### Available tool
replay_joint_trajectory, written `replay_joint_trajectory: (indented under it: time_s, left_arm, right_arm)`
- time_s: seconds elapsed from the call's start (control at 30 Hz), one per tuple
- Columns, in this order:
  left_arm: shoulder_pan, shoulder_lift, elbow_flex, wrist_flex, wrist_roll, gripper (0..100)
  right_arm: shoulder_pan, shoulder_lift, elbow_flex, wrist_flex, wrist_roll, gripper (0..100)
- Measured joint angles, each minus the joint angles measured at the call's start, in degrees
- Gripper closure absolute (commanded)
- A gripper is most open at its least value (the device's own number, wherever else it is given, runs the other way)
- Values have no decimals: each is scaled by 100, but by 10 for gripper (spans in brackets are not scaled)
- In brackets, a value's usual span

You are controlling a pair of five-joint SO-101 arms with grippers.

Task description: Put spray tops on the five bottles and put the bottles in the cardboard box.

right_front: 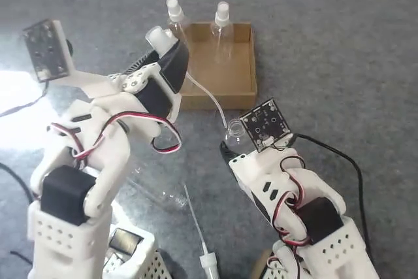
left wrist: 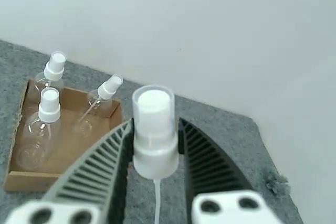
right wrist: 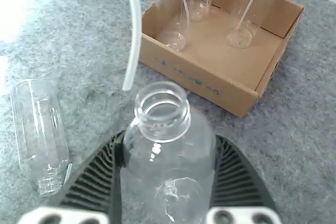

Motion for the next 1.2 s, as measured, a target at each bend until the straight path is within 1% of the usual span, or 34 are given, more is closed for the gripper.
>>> replay_joint_trajectory:
  time_s: [0.17, 0.37, 0.57, 0.7, 0.9, 1.03, 1.2]
  left_arm:
    - [0, 0, 0, 0, 255, 989]
    - [26, 0, 18, -26, 290, 989]
    - [448, 0, 695, -686, 290, 989]
    - [501, -9, 914, -923, 308, 989]
    - [527, -62, 932, -782, 308, 989]
    - [580, -35, 941, -536, 114, 989]
    - [571, -35, 941, -237, 88, 989]
  right_arm:
    - [0, 0, 0, 0, 9, 929]
    - [0, 0, 0, 0, 167, 929]
    - [0, 0, 0, 0, 176, 929]
    - [0, 0, 9, 0, 176, 929]
    - [0, 0, 9, 0, 176, 929]
    - [0, 0, 0, 0, 176, 929]
    - [0, 0, 0, 0, 176, 929]
